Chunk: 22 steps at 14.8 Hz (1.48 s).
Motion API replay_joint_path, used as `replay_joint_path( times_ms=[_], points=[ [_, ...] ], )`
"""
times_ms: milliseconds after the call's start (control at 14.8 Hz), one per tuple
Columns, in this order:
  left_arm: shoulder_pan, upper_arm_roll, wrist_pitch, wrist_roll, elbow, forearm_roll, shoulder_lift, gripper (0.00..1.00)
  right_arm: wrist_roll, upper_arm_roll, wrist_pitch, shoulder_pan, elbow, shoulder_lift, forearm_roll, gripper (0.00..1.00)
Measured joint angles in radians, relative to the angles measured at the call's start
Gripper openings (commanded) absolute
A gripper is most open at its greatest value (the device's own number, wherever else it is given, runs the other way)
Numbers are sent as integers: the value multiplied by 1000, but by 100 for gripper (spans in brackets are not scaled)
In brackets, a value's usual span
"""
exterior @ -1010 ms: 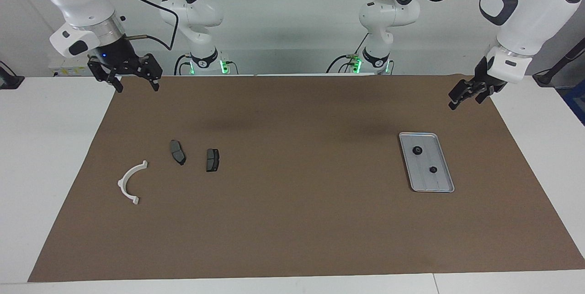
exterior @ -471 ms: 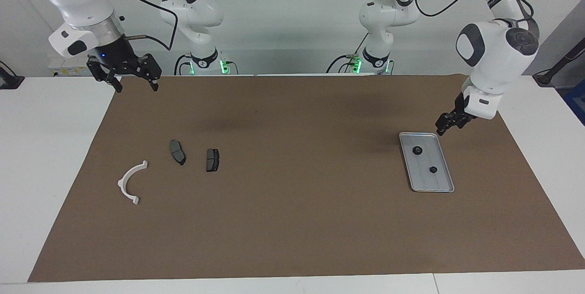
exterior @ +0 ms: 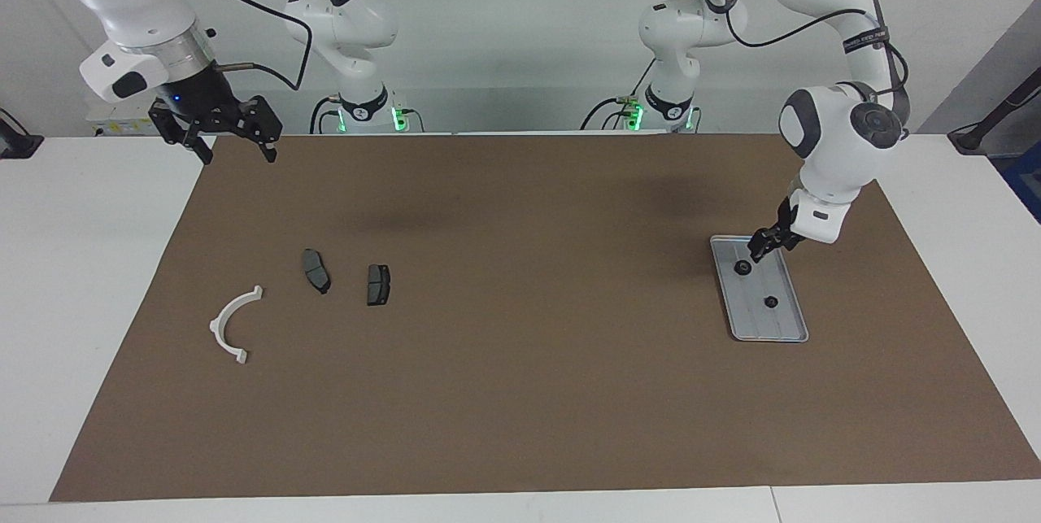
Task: Place bearing gear from tray to pile
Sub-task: 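Reach the left gripper down over the black bearing gears in the tray, then close the left gripper on one black bearing gear in the tray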
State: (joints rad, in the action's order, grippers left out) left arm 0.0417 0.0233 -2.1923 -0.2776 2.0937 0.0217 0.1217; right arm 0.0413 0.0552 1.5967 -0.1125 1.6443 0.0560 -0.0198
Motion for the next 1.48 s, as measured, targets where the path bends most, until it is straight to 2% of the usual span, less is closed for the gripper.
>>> replay_joint_path(
  times_ms=[269, 606, 1212, 1280, 1482],
  points=[
    [-28, 2, -54, -30, 17, 0, 42, 76, -6, 1, 0, 0, 0, 0, 0, 100],
    [-34, 2, -74, -30, 21, 0, 84, 71, -10, 0, 1, -2, 0, 0, 0, 100],
    [-30, -8, -113, -1, 46, 2, 91, 67, -14, 0, 19, -19, 7, 0, 0, 100],
    [-30, -8, -118, -1, 50, 2, 91, 66, -14, 0, 23, -19, 7, 0, 0, 100],
    [-30, -8, -125, -1, 57, 2, 91, 45, -14, 0, 25, -19, 7, 0, 0, 100]
  ],
)
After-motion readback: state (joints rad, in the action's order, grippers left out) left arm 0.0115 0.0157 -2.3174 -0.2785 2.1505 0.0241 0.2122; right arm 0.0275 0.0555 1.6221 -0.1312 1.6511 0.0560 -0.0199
